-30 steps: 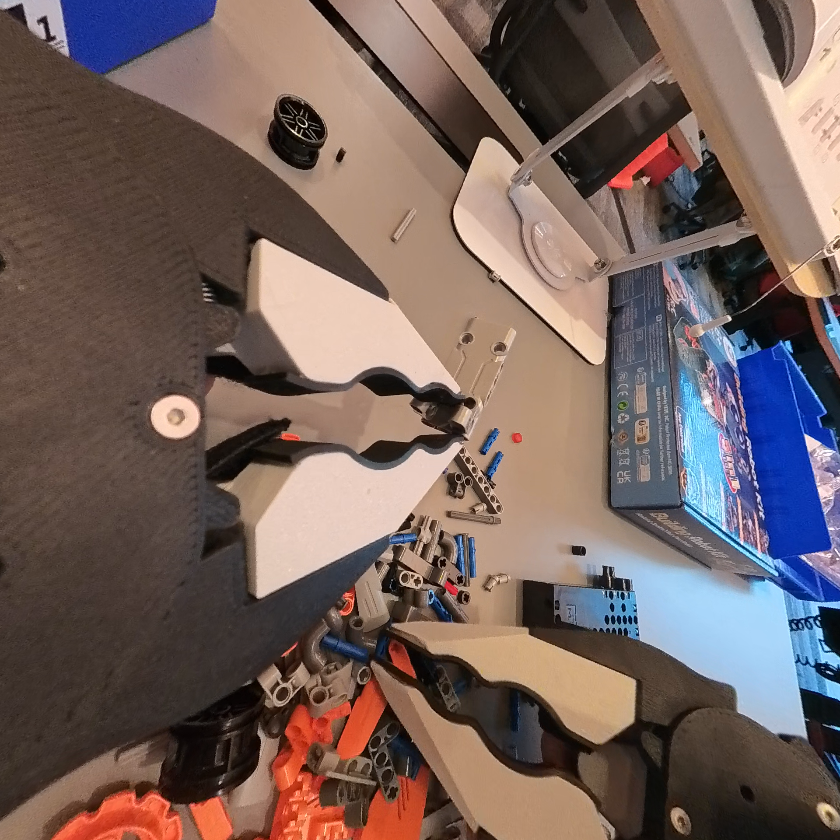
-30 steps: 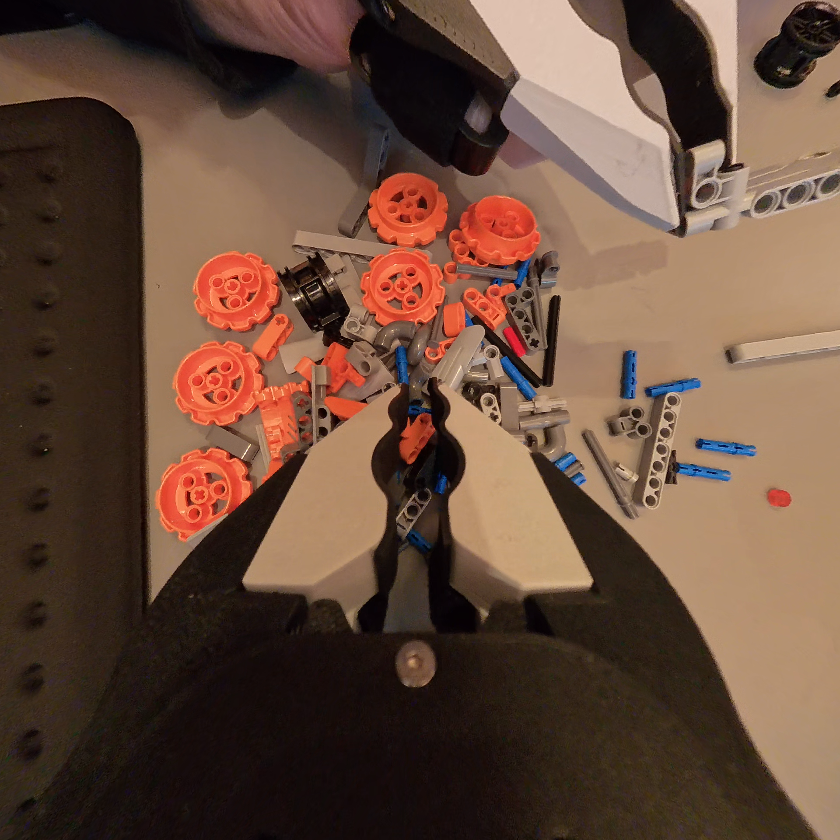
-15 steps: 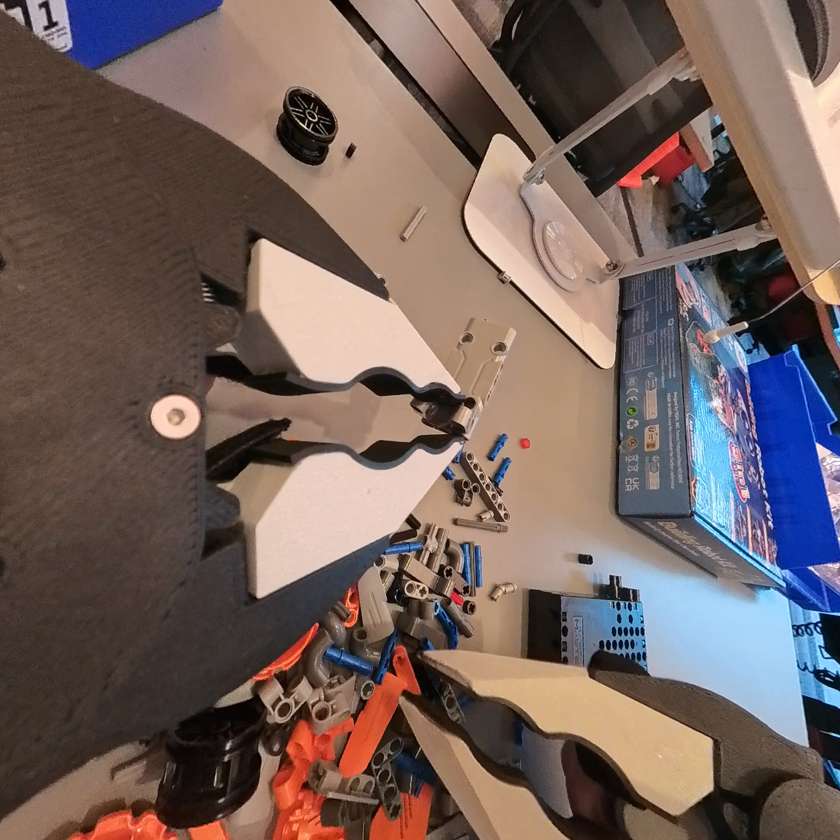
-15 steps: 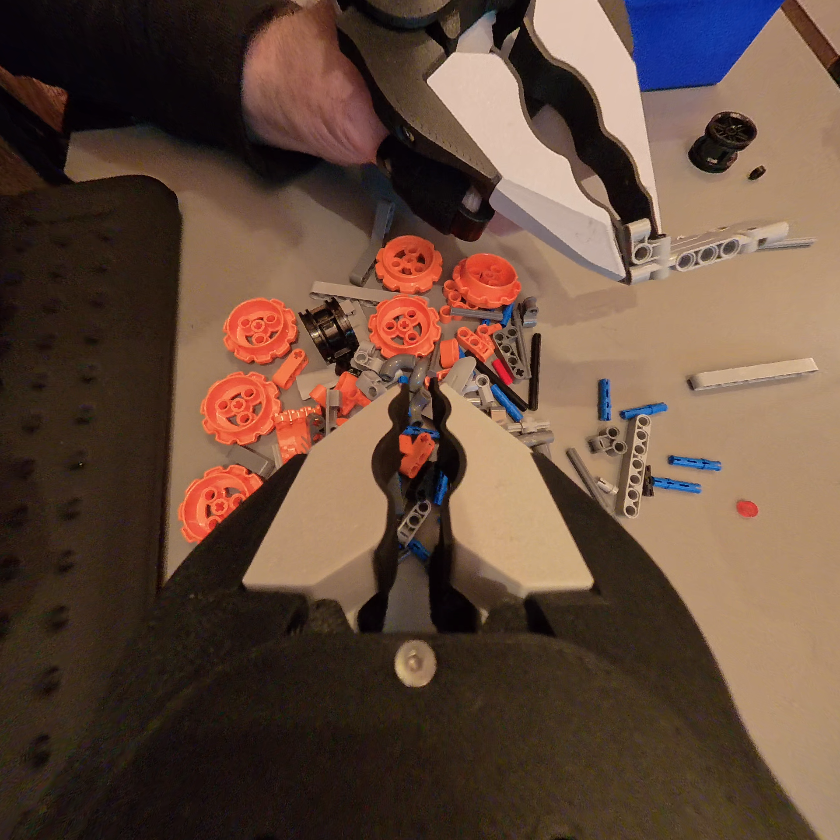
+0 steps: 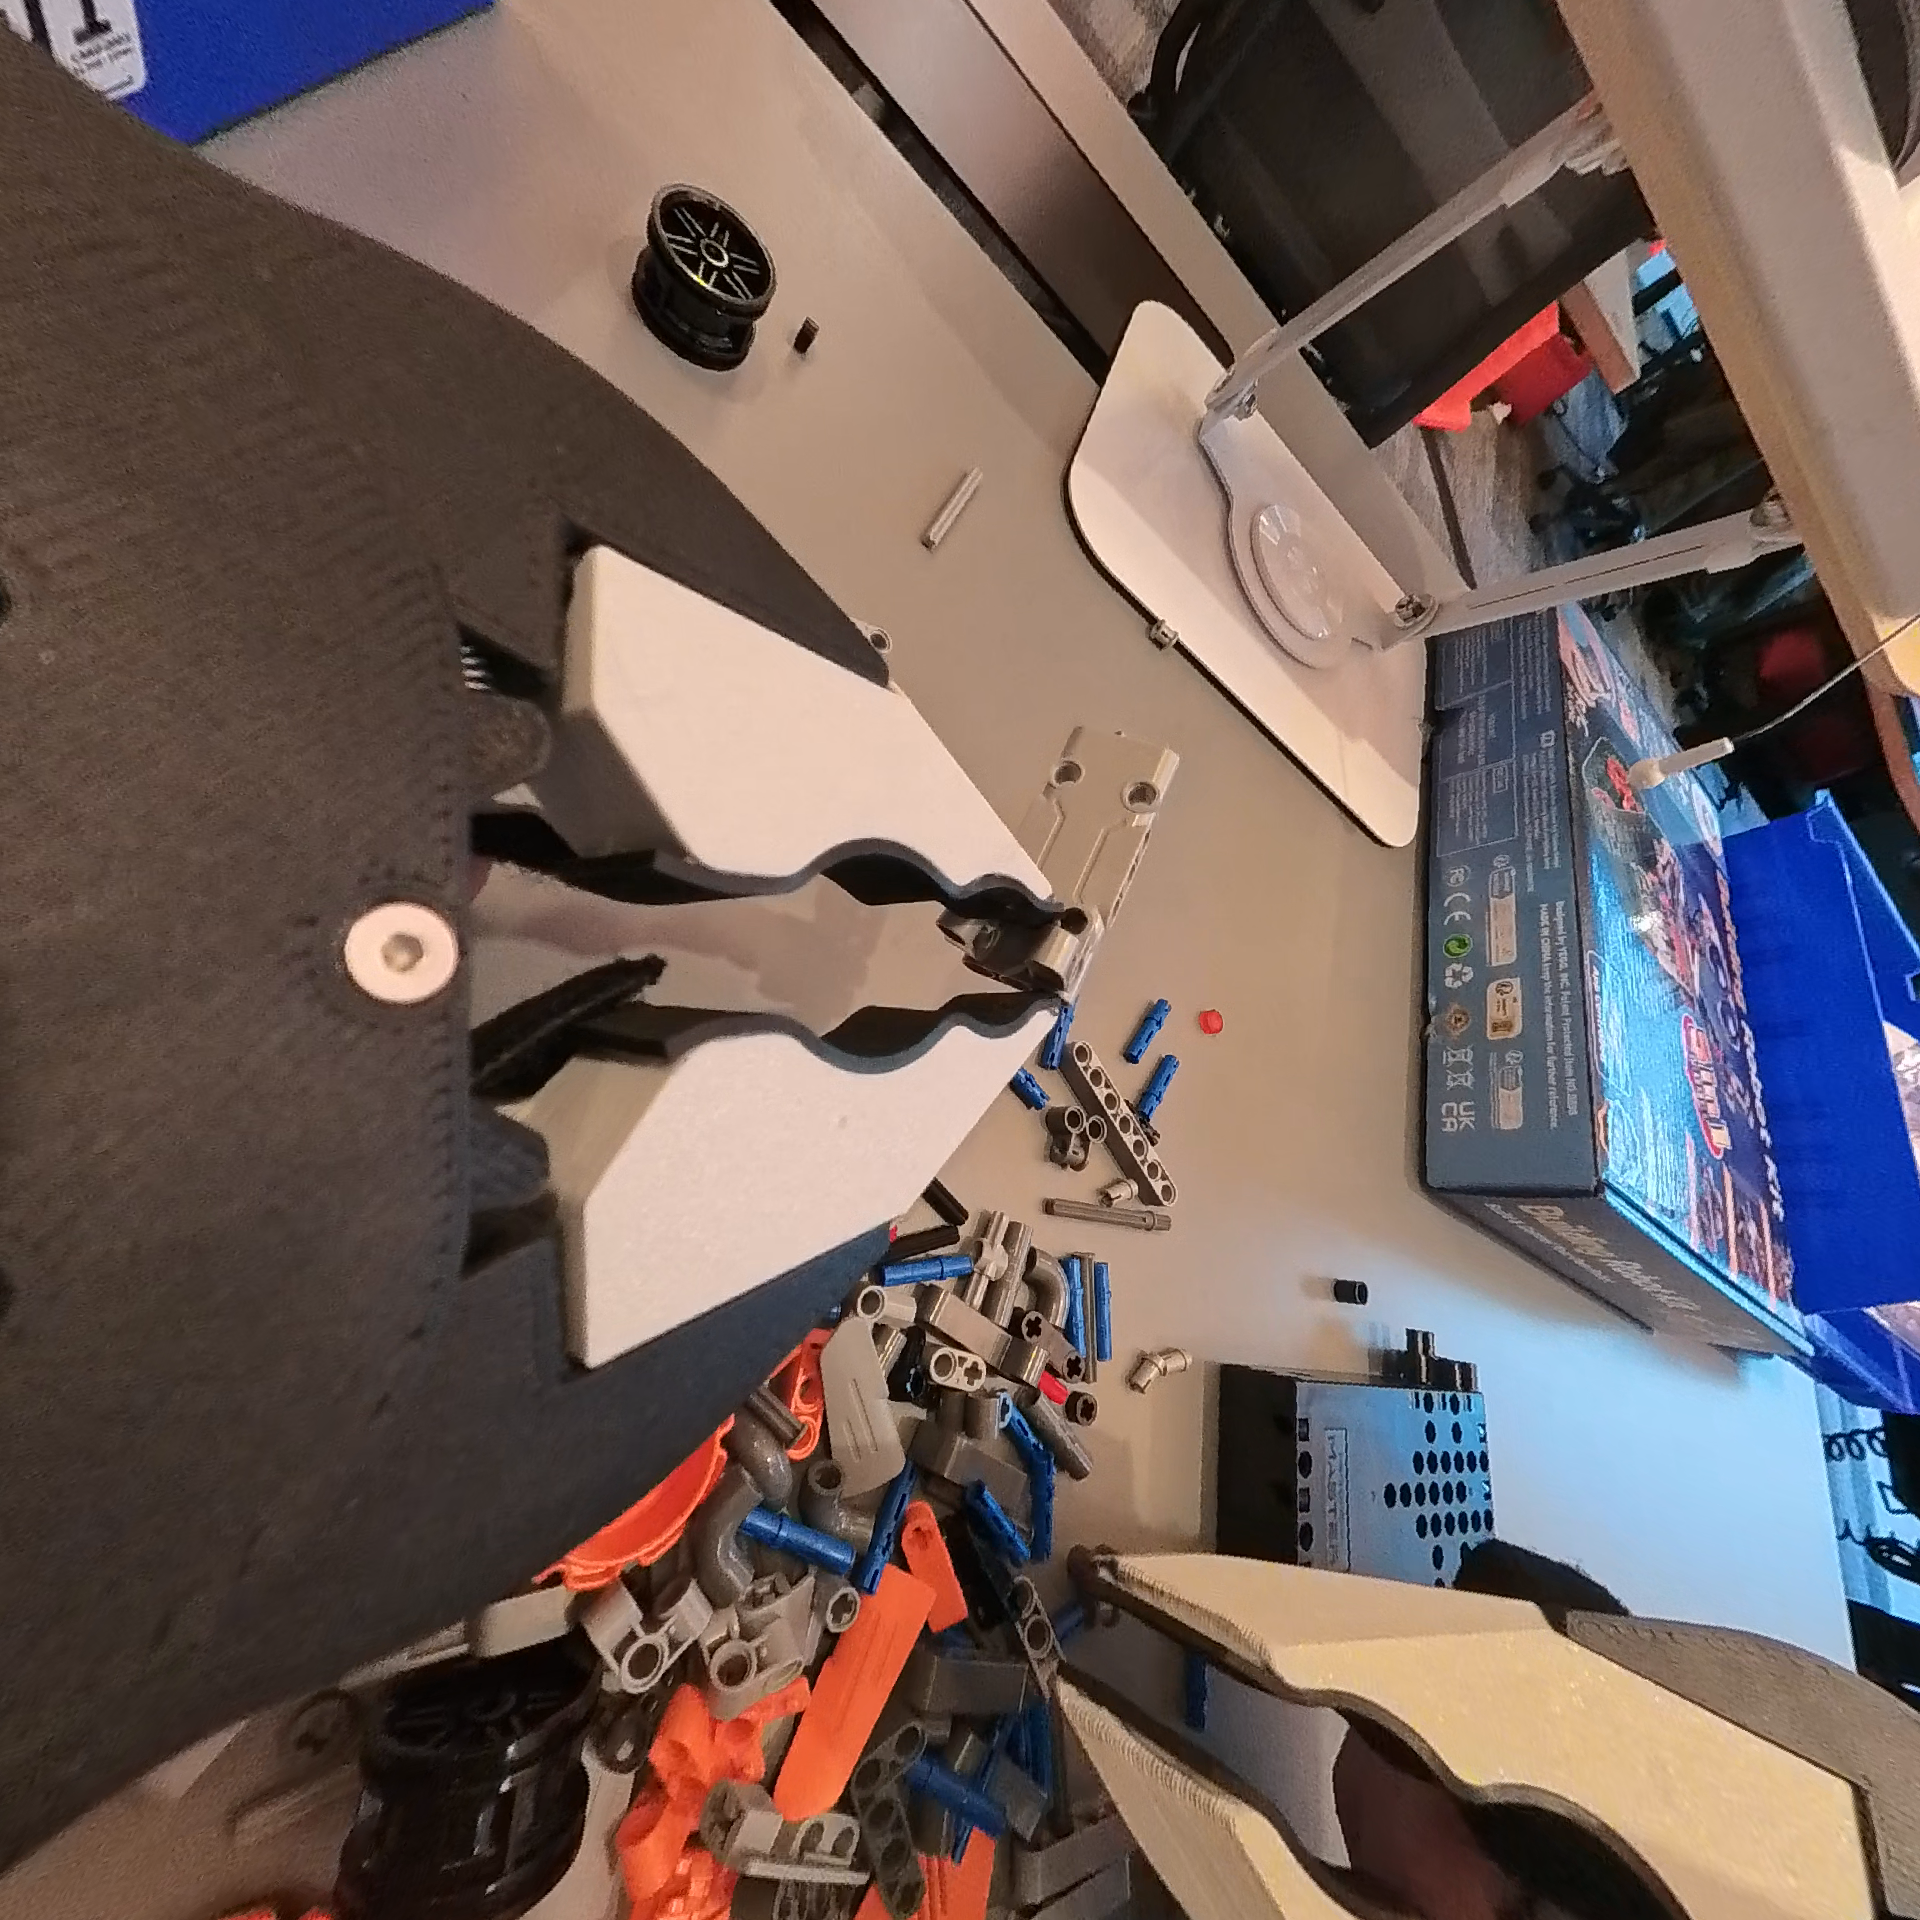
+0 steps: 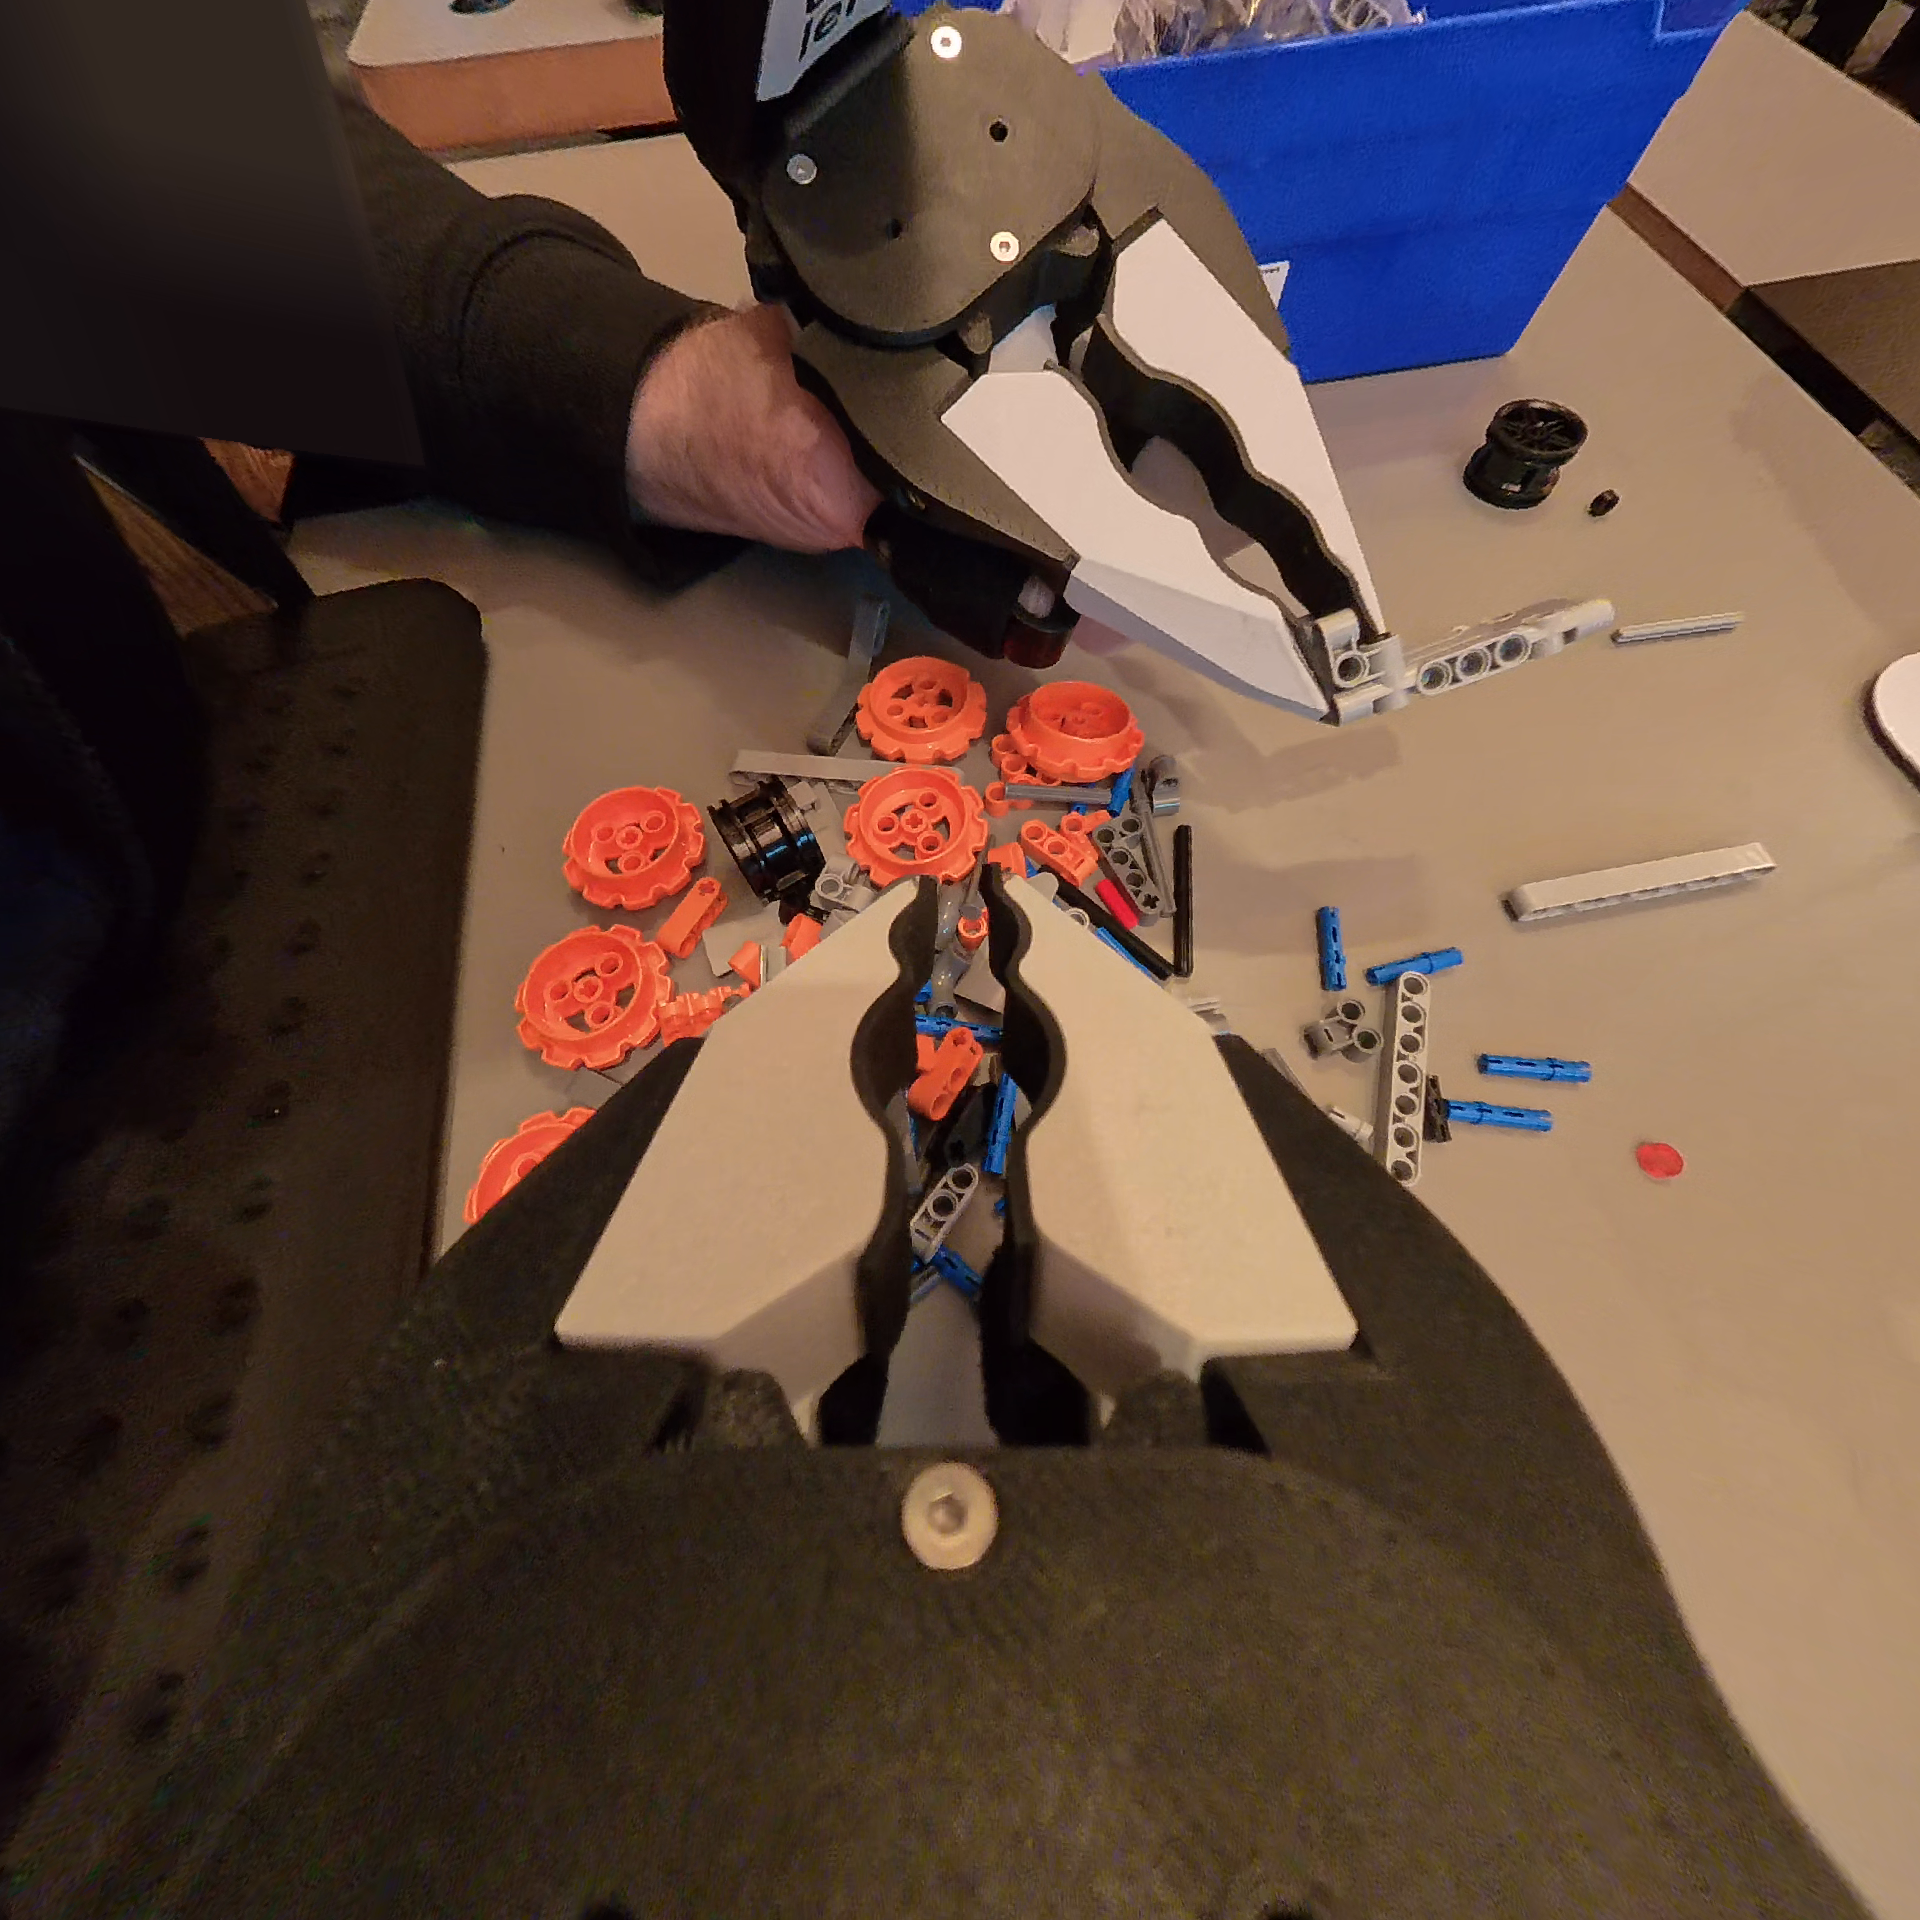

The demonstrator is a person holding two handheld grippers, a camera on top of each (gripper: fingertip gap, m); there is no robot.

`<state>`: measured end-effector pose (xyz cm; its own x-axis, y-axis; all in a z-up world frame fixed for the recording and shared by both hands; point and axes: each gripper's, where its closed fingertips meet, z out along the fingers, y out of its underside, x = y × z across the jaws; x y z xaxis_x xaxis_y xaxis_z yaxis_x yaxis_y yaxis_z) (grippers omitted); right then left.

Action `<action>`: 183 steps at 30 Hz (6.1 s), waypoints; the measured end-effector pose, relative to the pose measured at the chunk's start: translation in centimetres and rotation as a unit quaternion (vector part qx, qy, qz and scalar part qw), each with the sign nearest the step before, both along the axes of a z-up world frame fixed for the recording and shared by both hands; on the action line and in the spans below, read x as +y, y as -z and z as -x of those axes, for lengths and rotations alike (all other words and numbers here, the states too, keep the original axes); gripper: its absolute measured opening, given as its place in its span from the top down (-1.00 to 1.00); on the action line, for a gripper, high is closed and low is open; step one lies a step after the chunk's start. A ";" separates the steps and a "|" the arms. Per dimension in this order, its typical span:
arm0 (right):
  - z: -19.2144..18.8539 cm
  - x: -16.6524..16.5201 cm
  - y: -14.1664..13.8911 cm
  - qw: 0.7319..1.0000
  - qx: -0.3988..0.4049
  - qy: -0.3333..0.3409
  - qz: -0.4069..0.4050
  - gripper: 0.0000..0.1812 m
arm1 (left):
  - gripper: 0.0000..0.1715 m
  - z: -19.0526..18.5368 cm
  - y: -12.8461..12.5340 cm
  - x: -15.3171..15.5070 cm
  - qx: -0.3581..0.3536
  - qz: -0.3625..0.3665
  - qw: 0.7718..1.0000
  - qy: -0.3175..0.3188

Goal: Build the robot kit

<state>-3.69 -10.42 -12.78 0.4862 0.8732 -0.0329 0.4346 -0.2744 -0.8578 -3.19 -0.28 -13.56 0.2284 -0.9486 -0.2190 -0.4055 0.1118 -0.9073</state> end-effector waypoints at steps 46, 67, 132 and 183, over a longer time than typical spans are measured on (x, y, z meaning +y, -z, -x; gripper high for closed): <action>-1.6 -0.8 5.7 0.988 -0.131 -0.003 0.078 0.90 | 0.87 0.1 -0.7 0.9 -0.005 -0.033 0.999 -0.018; -1.1 1.5 4.2 0.993 -0.097 0.049 0.050 0.90 | 0.88 -0.4 -0.6 0.8 -0.003 -0.034 0.999 -0.013; -5.3 0.8 3.3 0.991 -0.112 0.057 0.055 0.70 | 0.87 -0.4 -0.5 0.9 -0.005 -0.033 0.999 -0.015; -4.3 -2.6 4.5 0.989 -0.098 -0.049 0.100 0.77 | 0.87 -0.1 -0.8 1.6 -0.021 -0.017 0.999 -0.030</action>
